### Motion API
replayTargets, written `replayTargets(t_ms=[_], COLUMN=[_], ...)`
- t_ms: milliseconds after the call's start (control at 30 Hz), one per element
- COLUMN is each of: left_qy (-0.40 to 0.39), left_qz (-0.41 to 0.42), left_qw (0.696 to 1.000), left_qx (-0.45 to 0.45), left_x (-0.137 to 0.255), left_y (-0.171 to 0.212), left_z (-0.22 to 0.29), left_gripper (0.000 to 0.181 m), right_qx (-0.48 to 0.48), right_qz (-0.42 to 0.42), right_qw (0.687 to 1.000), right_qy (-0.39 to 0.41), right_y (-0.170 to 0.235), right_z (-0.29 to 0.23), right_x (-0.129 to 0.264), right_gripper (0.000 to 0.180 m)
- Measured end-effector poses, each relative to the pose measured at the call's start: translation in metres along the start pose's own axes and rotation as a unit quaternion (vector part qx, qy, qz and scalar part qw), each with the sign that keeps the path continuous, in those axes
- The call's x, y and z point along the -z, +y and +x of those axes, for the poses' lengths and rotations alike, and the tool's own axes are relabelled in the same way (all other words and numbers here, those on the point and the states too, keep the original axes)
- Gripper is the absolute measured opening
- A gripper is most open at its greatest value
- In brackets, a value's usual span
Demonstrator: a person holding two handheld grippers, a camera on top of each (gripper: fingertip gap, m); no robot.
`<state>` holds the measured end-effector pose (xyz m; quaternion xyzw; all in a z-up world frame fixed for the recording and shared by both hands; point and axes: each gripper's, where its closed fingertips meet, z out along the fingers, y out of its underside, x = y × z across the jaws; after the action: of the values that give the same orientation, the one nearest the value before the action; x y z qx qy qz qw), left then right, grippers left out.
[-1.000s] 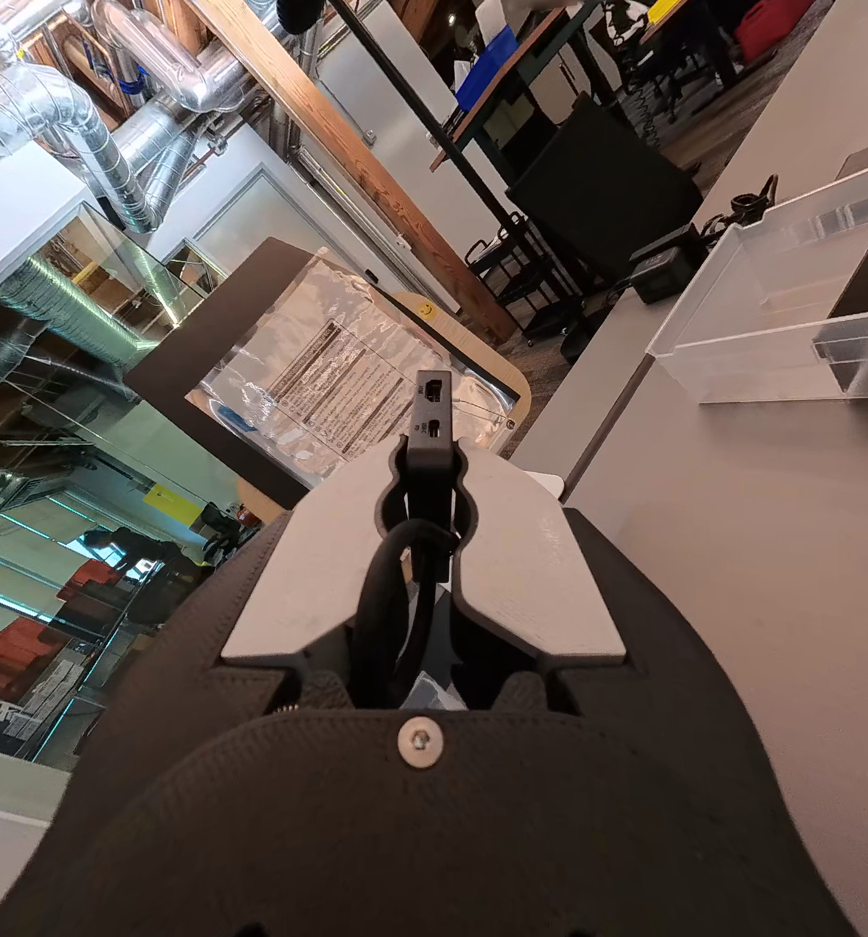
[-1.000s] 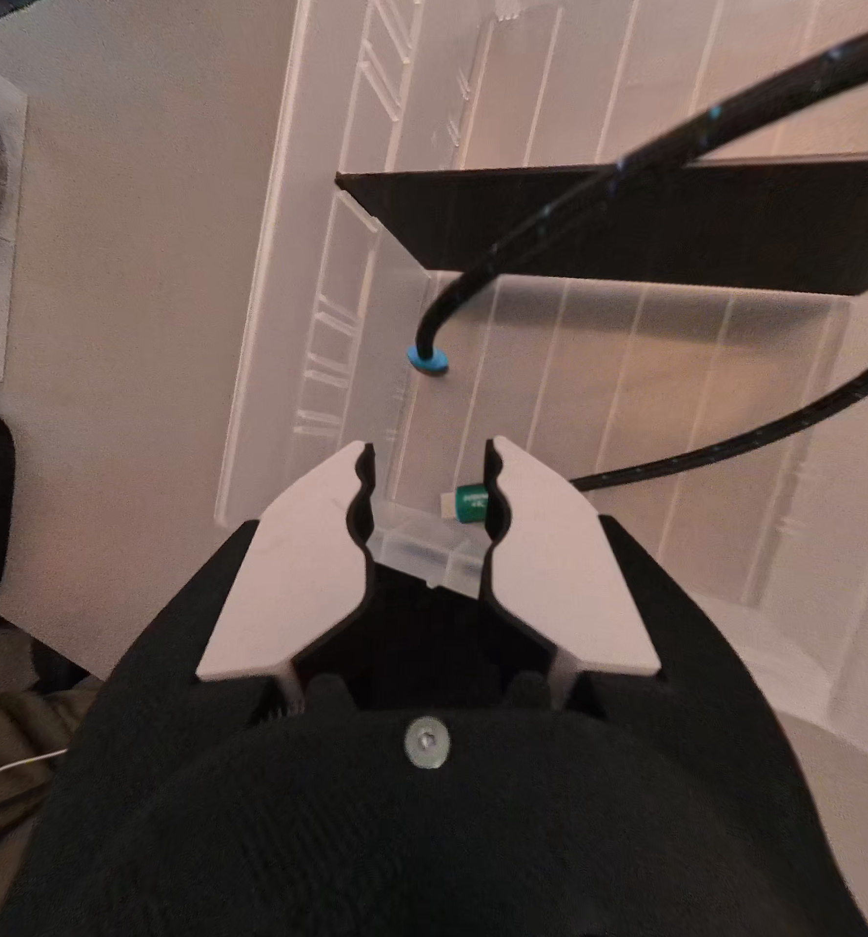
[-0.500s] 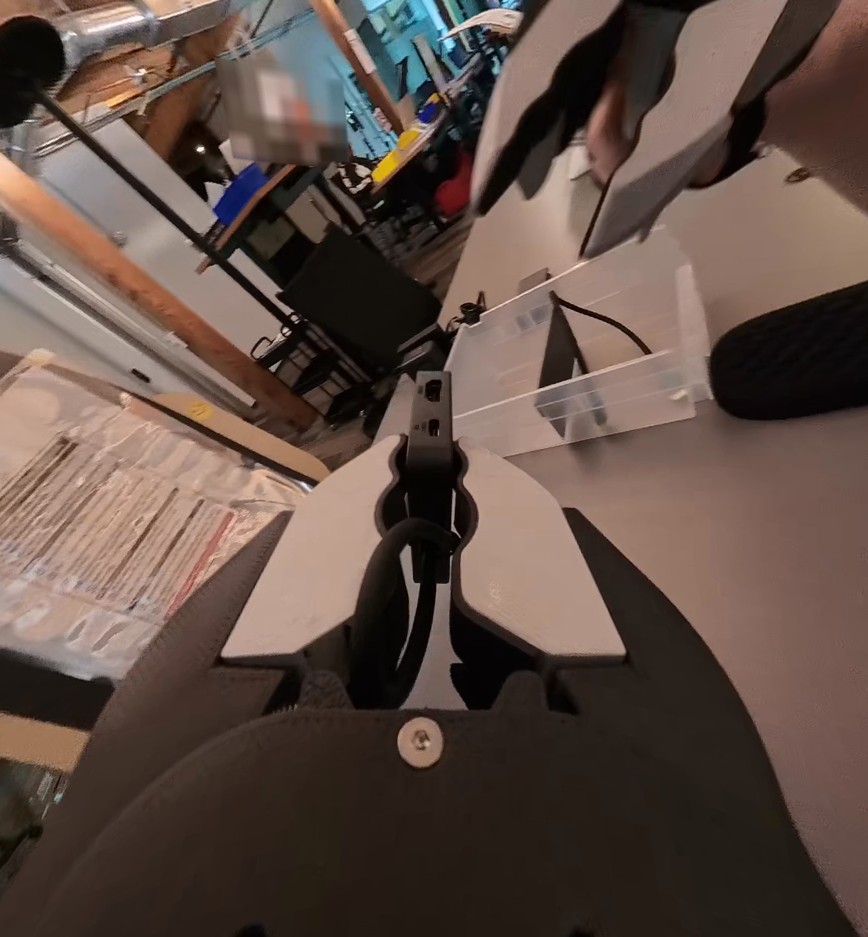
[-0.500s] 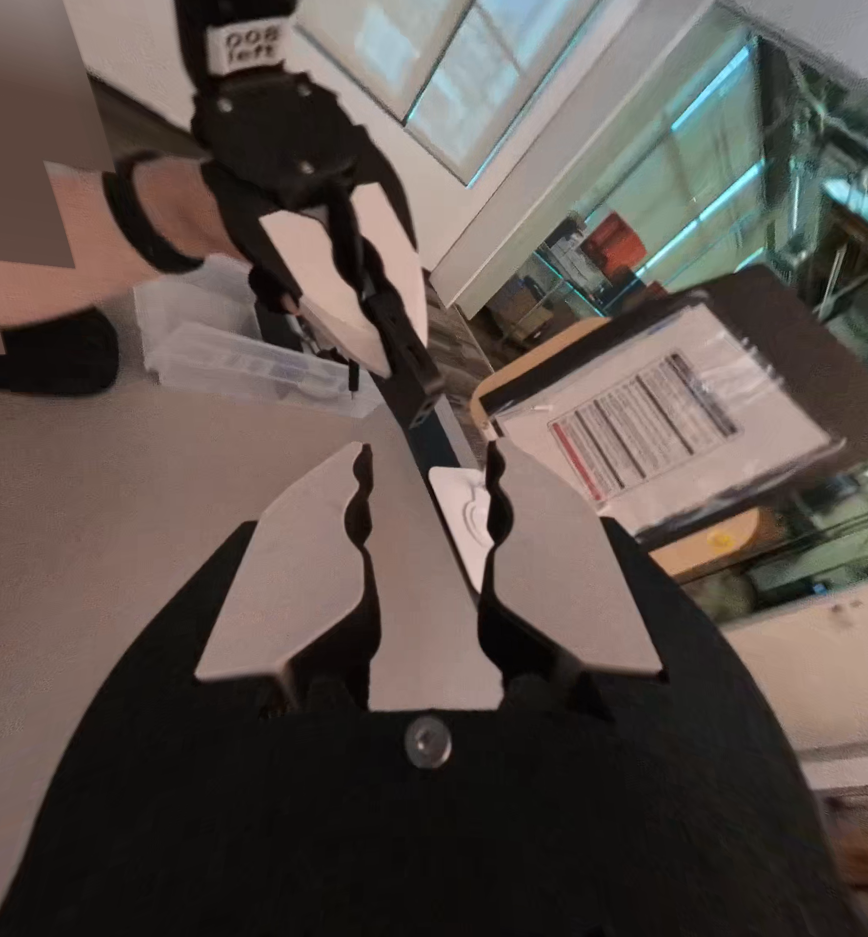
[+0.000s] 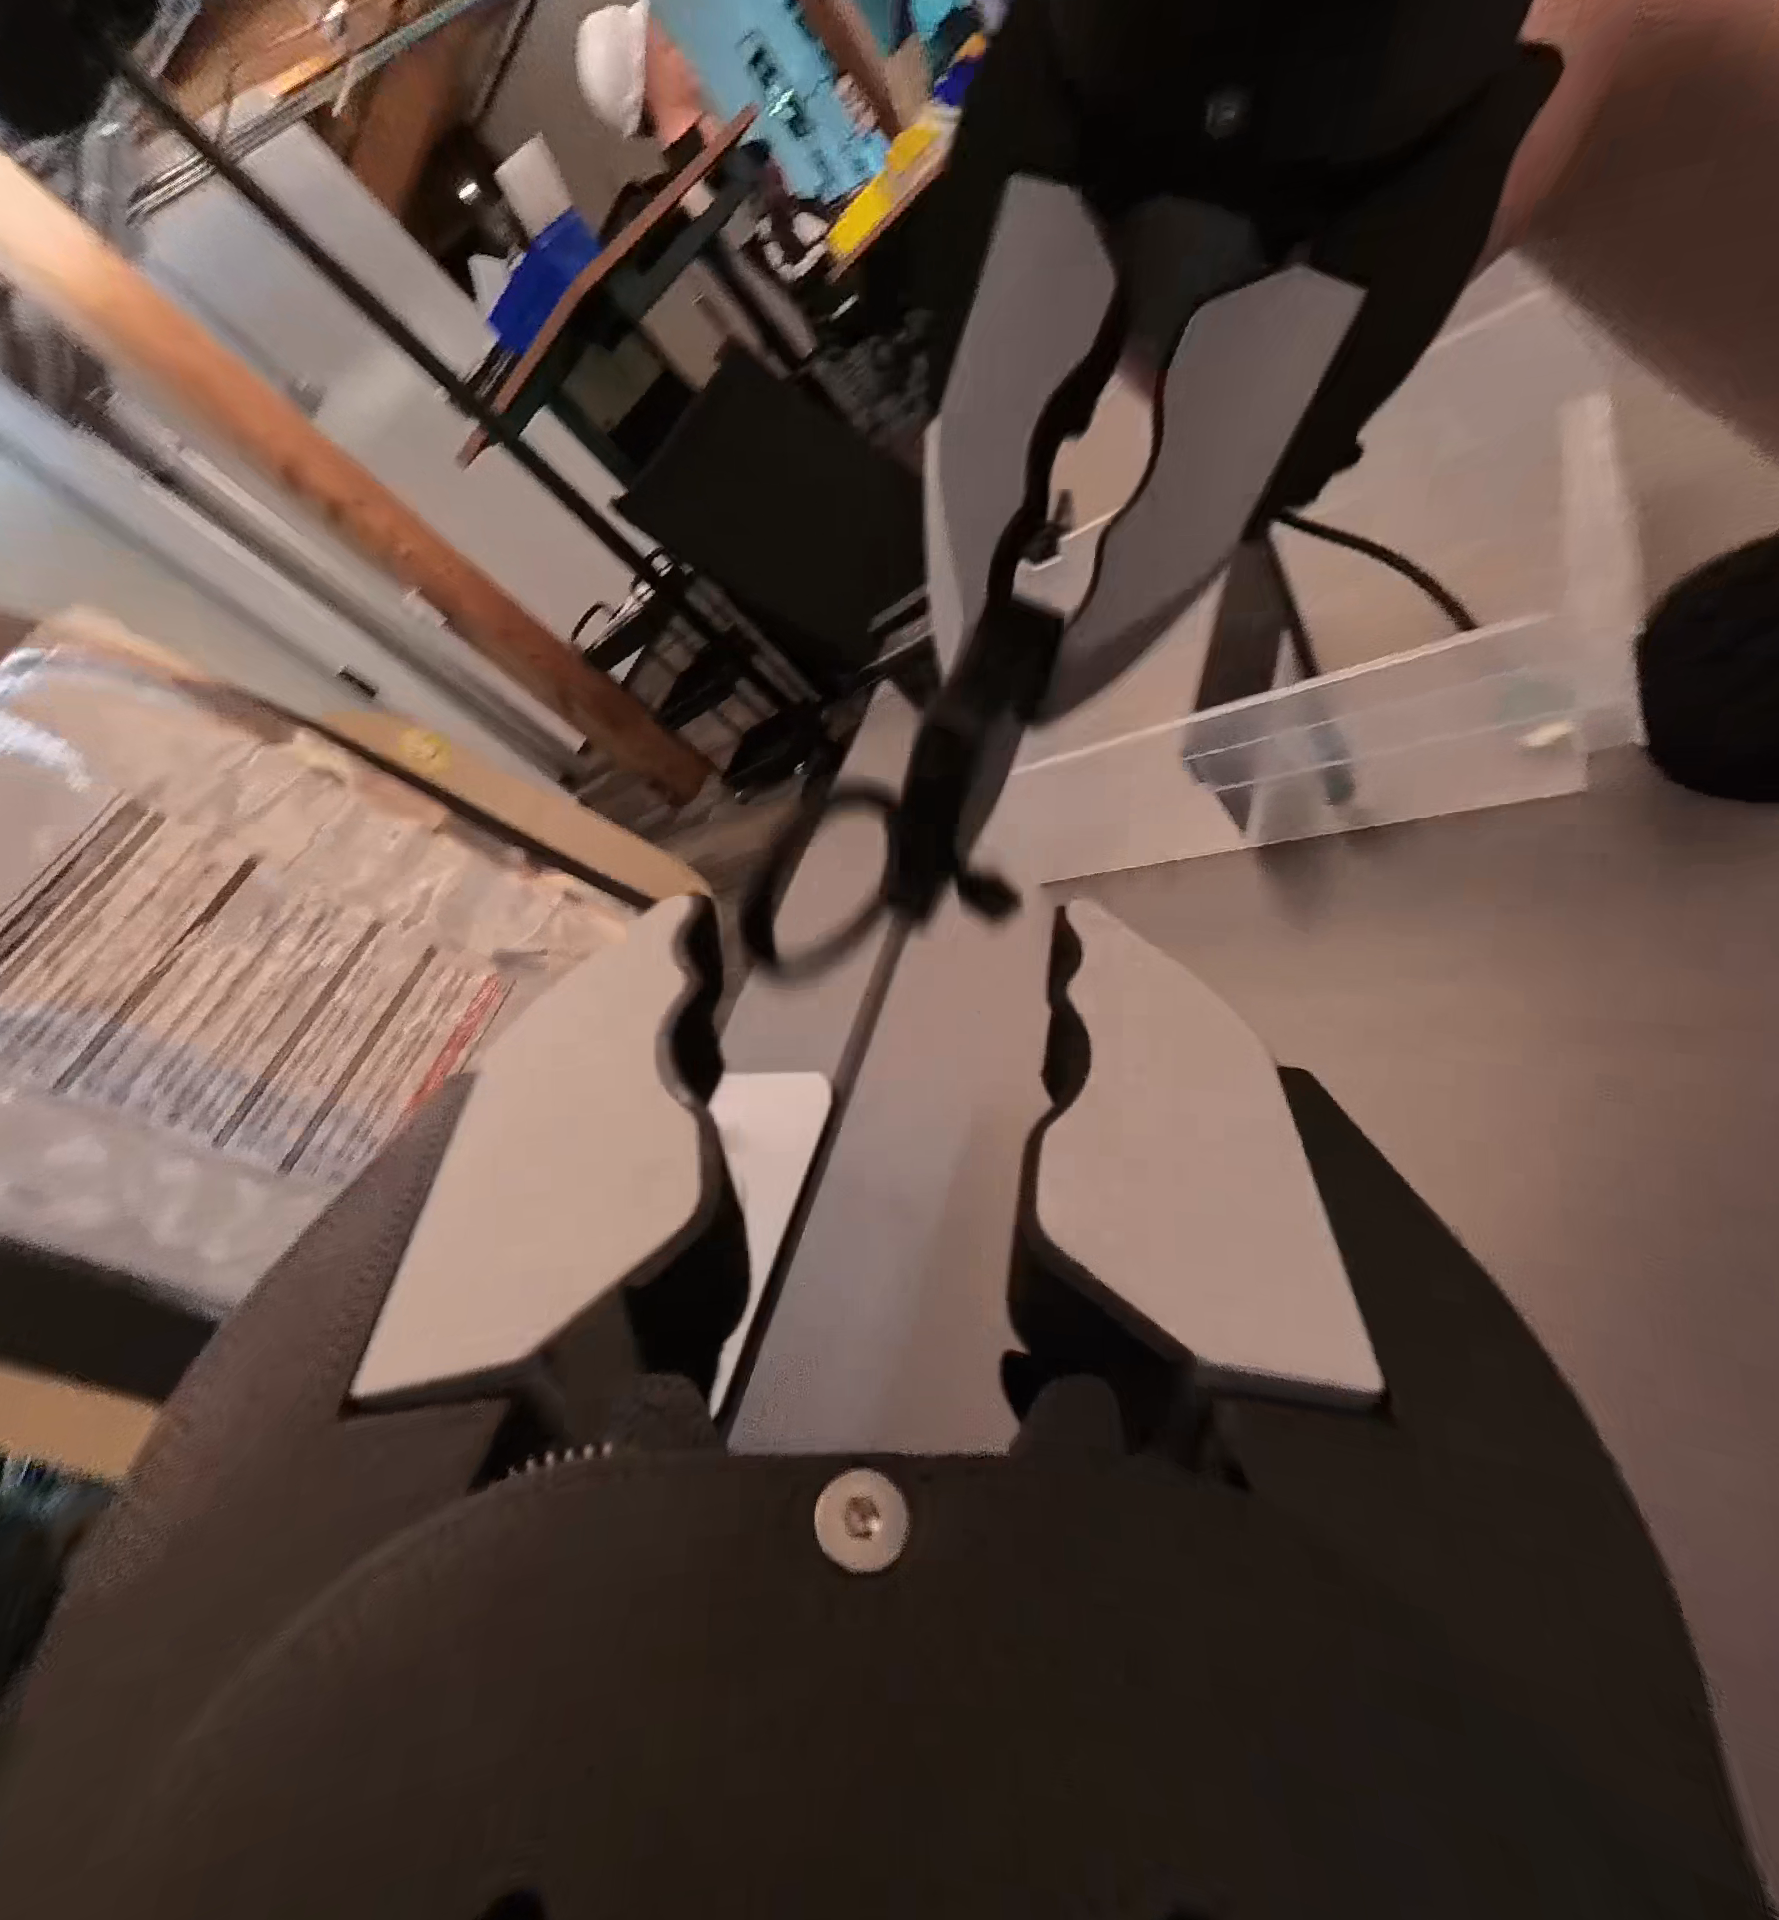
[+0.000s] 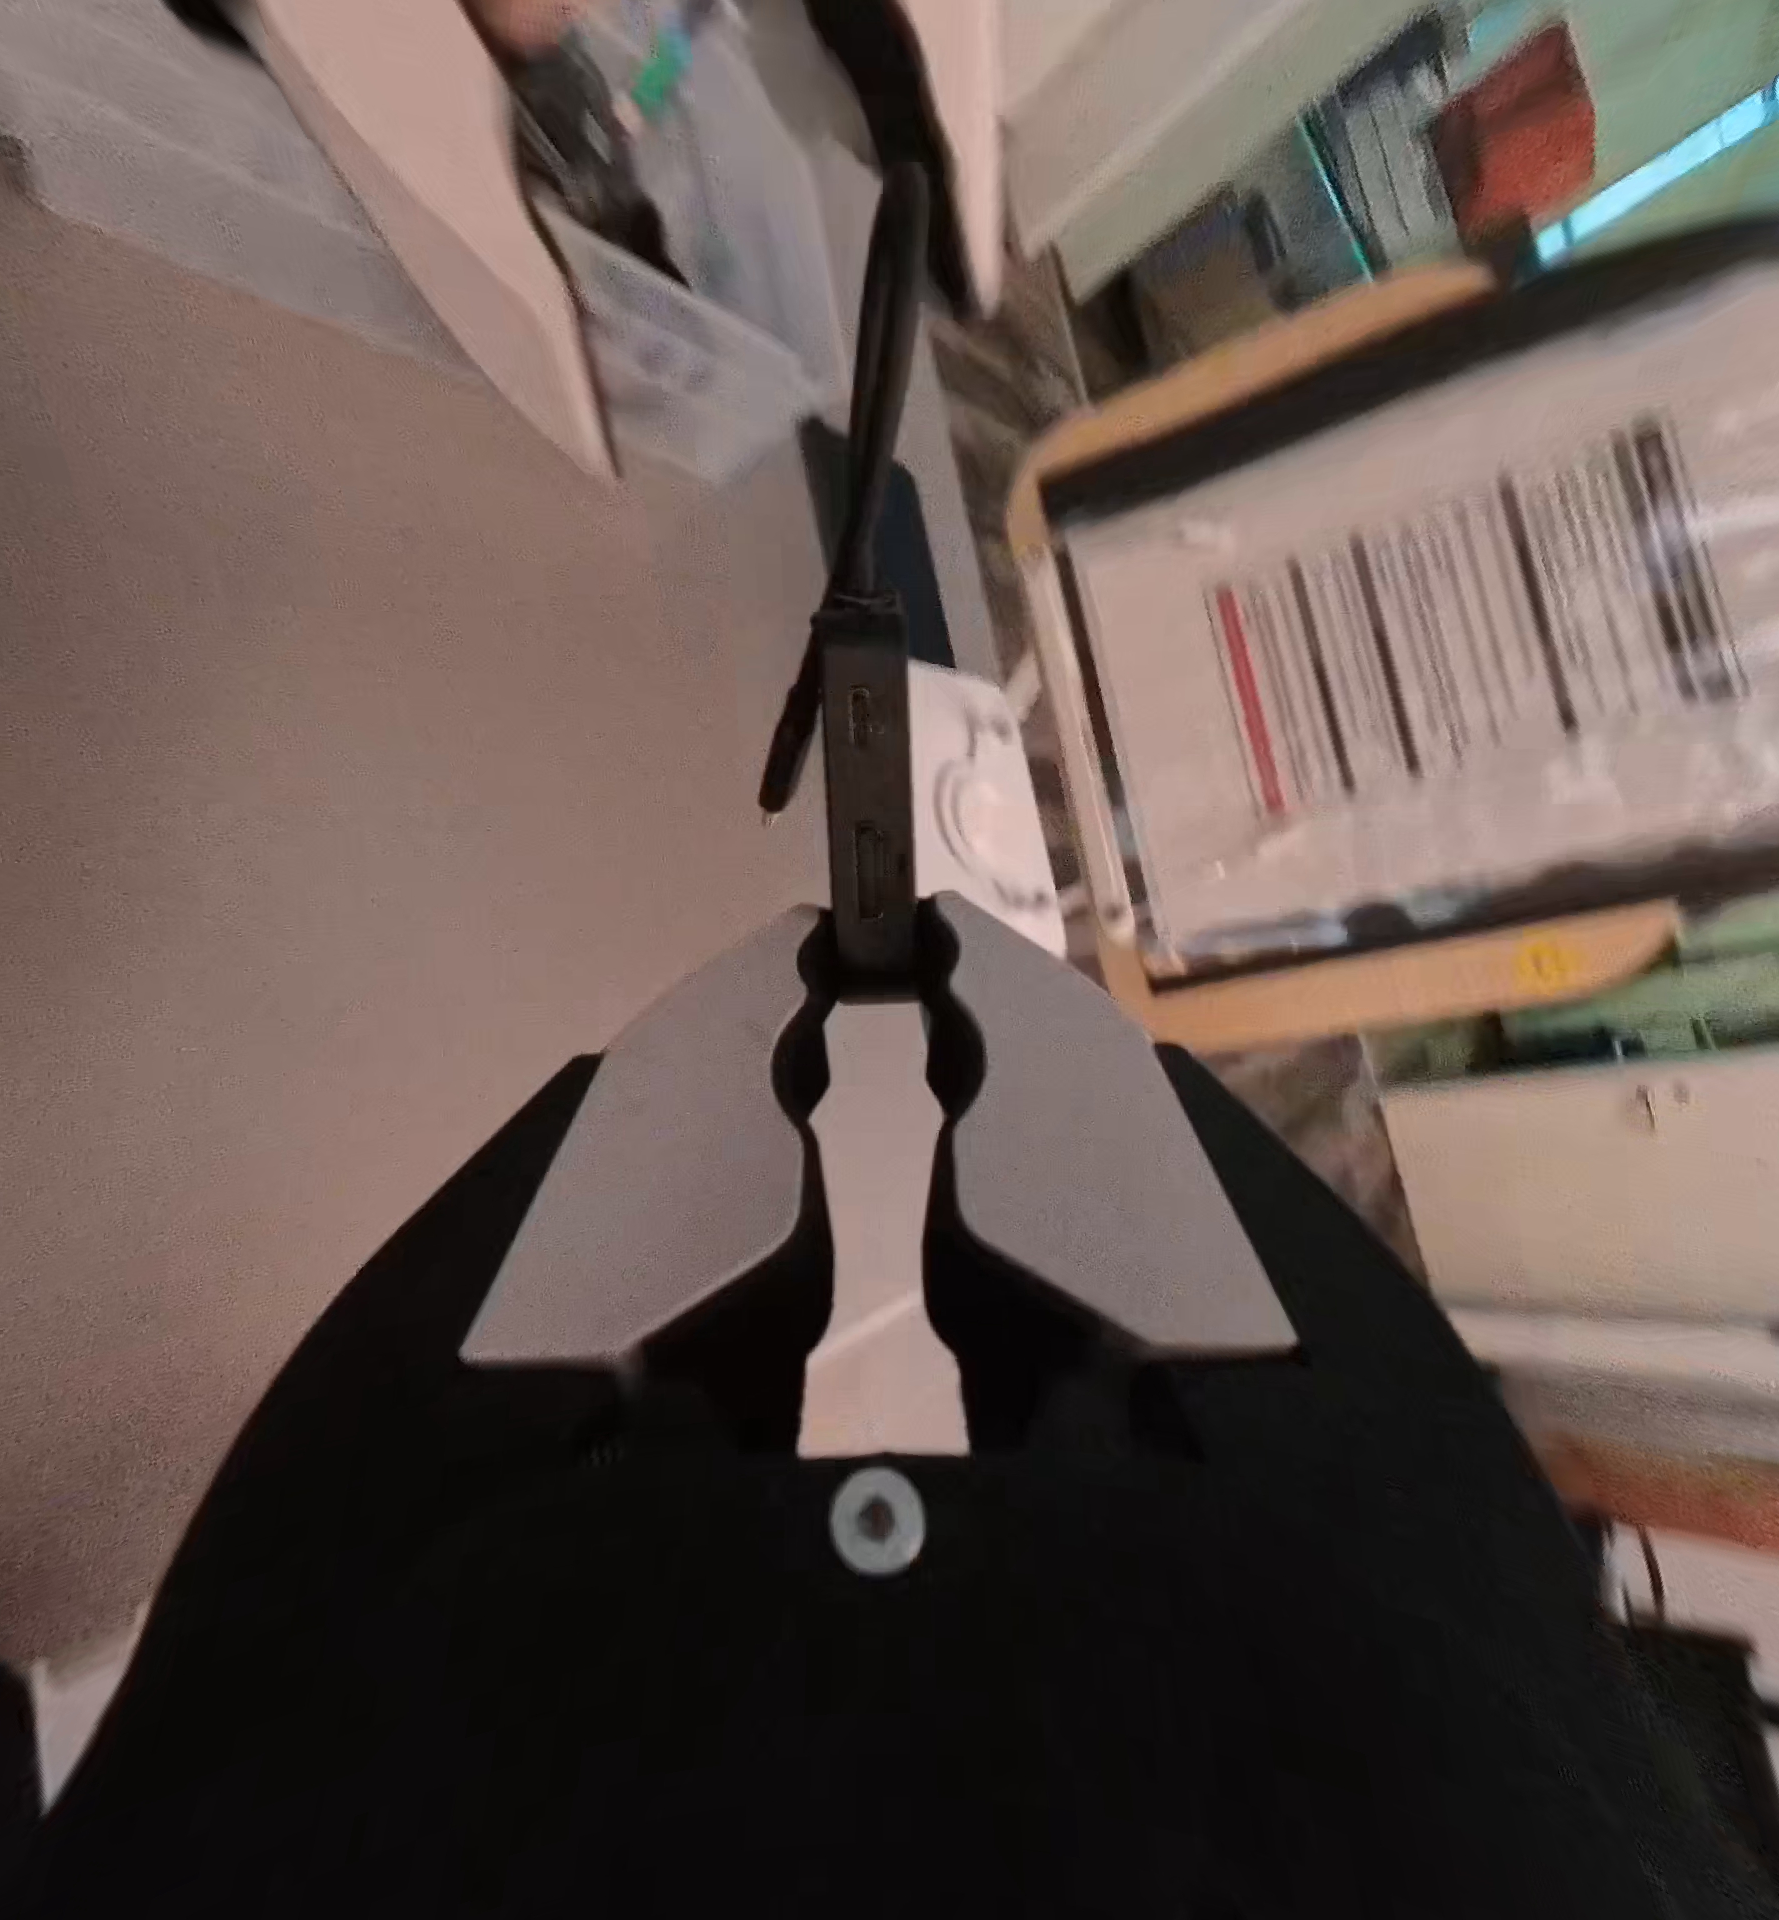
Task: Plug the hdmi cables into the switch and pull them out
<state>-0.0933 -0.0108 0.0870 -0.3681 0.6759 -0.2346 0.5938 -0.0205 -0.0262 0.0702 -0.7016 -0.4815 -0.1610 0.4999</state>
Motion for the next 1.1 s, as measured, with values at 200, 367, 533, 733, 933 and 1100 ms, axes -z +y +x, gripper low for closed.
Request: replayTargets(t_ms=[200,367,533,733,933,1100], left_qy=[-0.045,-0.062,-0.059,-0.065,-0.078,-0.102], left_qz=[-0.004,-0.023,-0.035,-0.057,-0.058,-0.061], left_qw=[0.998,0.997,0.997,0.996,0.995,0.992], left_qx=[0.036,0.038,0.034,0.026,0.031,0.035], left_x=[0.024,0.033,0.031,0.028,0.035,0.052], left_y=[0.008,0.013,0.015,0.021,0.021,0.023], left_z=[-0.033,-0.041,-0.038,-0.037,-0.045,-0.059], left_gripper=[0.059,0.057,0.053,0.052,0.052,0.053], right_qx=[-0.181,-0.242,-0.282,-0.287,-0.305,-0.328], right_qz=[-0.217,-0.395,-0.462,-0.497,-0.465,-0.418], right_qw=[0.957,0.884,0.84,0.819,0.831,0.846], right_qy=[0.072,0.064,0.033,0.013,0.011,0.043], right_y=[0.206,0.307,0.327,0.34,0.339,0.309], right_z=[0.045,0.027,0.01,-0.002,-0.005,0.006], right_x=[0.033,0.043,0.041,0.044,0.042,0.065], right_gripper=[0.015,0.015,0.015,0.015,0.018,0.019])
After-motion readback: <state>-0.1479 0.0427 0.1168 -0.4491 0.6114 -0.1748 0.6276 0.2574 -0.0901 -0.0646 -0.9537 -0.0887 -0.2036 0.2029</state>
